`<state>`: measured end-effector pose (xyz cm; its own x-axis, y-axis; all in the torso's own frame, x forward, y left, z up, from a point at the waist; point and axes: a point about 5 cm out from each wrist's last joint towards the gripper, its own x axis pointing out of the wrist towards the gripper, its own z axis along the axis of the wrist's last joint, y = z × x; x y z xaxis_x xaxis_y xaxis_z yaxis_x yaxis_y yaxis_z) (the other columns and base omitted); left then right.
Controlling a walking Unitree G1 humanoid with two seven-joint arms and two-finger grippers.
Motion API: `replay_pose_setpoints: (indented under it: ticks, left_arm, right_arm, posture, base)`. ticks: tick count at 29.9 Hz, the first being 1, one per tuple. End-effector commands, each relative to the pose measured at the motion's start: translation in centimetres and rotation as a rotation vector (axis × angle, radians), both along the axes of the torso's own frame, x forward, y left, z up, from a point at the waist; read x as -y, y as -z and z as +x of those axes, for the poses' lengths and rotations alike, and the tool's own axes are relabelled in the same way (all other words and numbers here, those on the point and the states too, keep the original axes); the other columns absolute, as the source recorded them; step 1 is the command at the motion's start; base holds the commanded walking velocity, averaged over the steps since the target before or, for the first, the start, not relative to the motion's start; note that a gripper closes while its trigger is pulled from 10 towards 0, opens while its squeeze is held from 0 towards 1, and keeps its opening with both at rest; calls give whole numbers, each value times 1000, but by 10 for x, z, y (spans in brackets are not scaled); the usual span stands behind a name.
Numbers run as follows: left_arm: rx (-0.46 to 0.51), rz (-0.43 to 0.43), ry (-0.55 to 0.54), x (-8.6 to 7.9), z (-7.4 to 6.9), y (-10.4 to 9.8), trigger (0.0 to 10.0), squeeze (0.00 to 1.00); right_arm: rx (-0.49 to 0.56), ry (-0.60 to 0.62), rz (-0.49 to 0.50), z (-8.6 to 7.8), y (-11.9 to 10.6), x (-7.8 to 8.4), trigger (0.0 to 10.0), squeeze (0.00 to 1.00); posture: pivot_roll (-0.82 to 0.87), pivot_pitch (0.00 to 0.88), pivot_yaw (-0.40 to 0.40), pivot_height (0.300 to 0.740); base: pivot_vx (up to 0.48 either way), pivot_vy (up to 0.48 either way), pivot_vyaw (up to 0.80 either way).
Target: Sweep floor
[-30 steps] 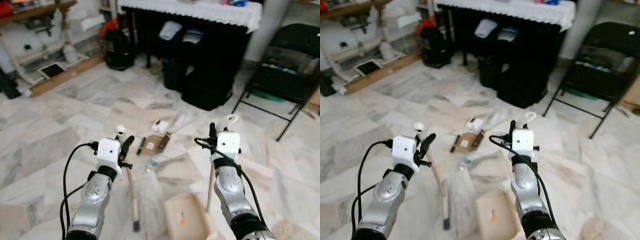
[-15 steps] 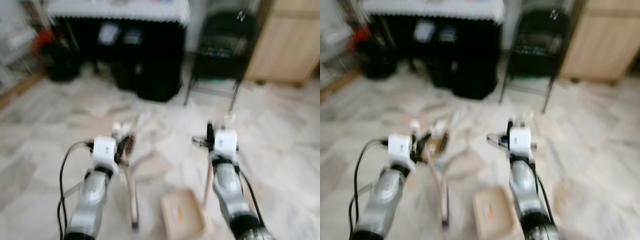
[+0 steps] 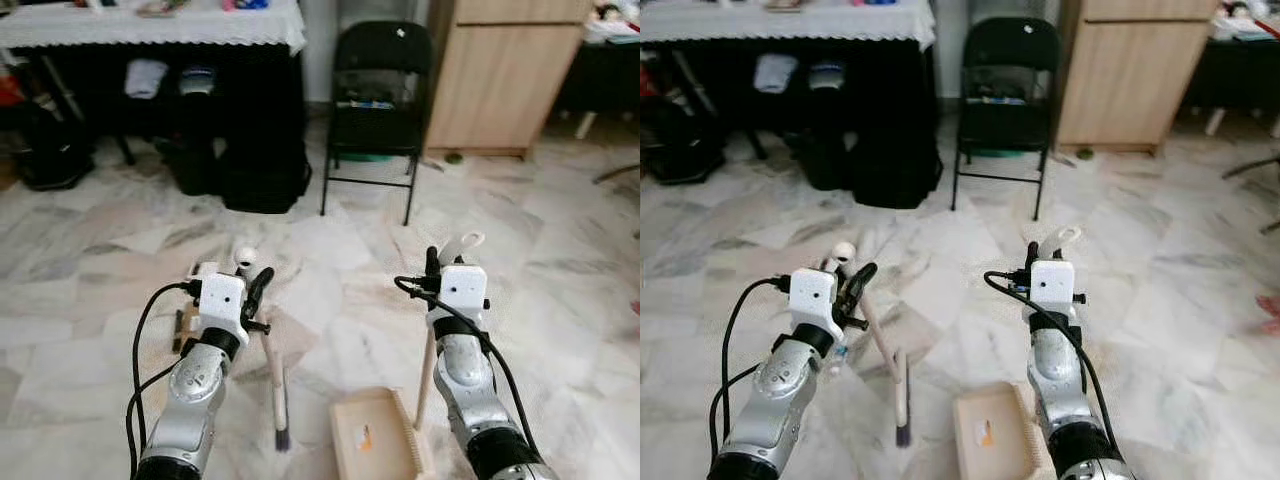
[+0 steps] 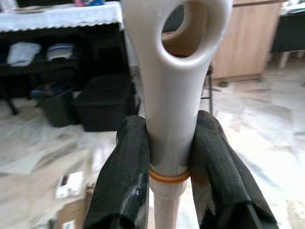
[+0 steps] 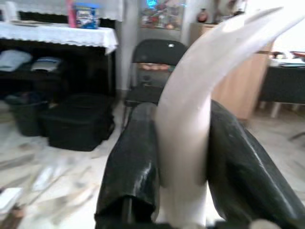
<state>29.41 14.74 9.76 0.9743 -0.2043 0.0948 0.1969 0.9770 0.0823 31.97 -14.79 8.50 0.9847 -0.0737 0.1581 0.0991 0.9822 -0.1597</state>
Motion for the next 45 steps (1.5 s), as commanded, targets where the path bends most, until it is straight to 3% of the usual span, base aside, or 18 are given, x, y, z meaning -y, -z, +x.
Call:
replay_pose_setpoints:
  ticks: [1,45]
  left_arm:
    - [27,2,-7,-2,1,-6,10000,0]
    - [30,0,-14,-2,3,-8,10000,0]
  right_arm:
    - [57,-8,12,4,-11,-3,10000,0]
    - [60,18,4,5,-12,0,10000,0]
  posture:
    - [98,0,47,740]
    - [100,0,46,740]
  base:
    - [0,274,0]
    - [0,281,-73]
